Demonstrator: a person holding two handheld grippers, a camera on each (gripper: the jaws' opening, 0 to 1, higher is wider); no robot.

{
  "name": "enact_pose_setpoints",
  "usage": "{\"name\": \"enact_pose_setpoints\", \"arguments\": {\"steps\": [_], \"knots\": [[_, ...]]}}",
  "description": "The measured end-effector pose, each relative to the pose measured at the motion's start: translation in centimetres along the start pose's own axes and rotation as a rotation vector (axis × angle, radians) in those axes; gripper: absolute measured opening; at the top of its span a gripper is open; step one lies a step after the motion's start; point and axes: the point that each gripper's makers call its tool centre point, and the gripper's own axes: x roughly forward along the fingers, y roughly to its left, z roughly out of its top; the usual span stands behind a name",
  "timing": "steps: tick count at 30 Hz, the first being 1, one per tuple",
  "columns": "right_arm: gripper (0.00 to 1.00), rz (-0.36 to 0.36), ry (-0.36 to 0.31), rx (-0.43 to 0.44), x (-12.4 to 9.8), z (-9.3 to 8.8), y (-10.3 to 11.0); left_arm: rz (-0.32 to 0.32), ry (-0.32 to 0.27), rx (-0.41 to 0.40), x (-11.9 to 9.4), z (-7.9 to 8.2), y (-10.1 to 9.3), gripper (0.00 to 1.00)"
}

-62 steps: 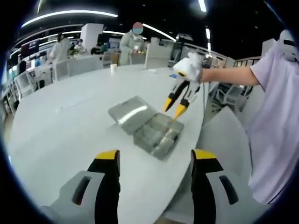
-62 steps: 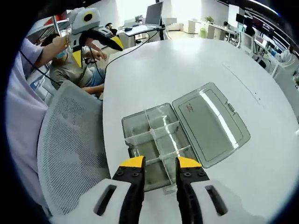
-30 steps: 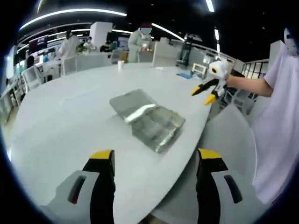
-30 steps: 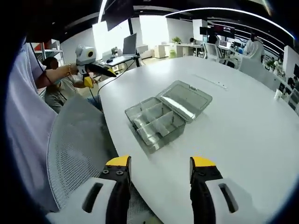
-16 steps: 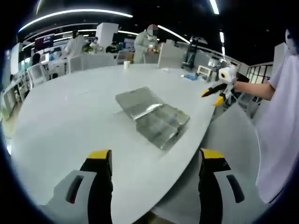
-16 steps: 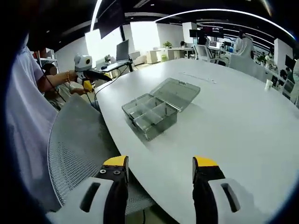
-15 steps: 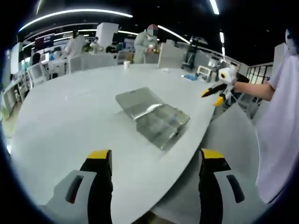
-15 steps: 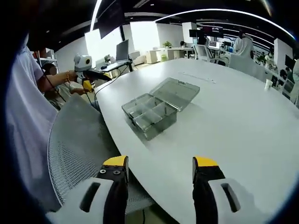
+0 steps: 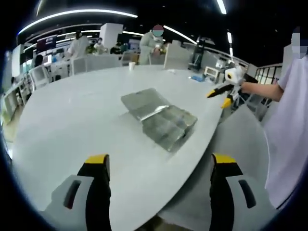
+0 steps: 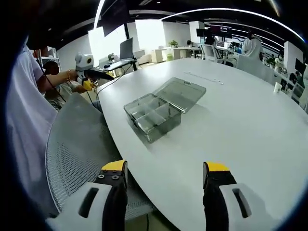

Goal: Insert the divider into the dual guide fixture by aligning both edges with the guide slots and pushing it downward to the bottom, including one-sided entry, uneven engagement, binding, and posture correction.

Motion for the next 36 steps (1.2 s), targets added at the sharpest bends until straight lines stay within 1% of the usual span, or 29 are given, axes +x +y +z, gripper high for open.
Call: {"name": "enact_pose_setpoints", "arguments": {"steps": [3,10,27,36], "knots": [[0.61,0.002,0.002,-0.001,-0.1,0.1,0.1,0.003,0.01,-0.001,-0.1,-0.4,0.2,0.85],[0.6,-0.005,0.012,-0.005,-0.4,0.0,-0.2,0.015,0.006,-0.005,-0.6,-0.4,0.8,0.85],[0.59,-0.006,0.028,-0.02,-0.5,0.0,-0.2,0.017,0.022,0.01,-0.6,-0.5,1.0,0.84],[0.58,-0.004,0.033,-0.03,-0.5,0.1,-0.1,0.014,0.023,0.015,-0.7,-0.3,1.0,0.84]]}}
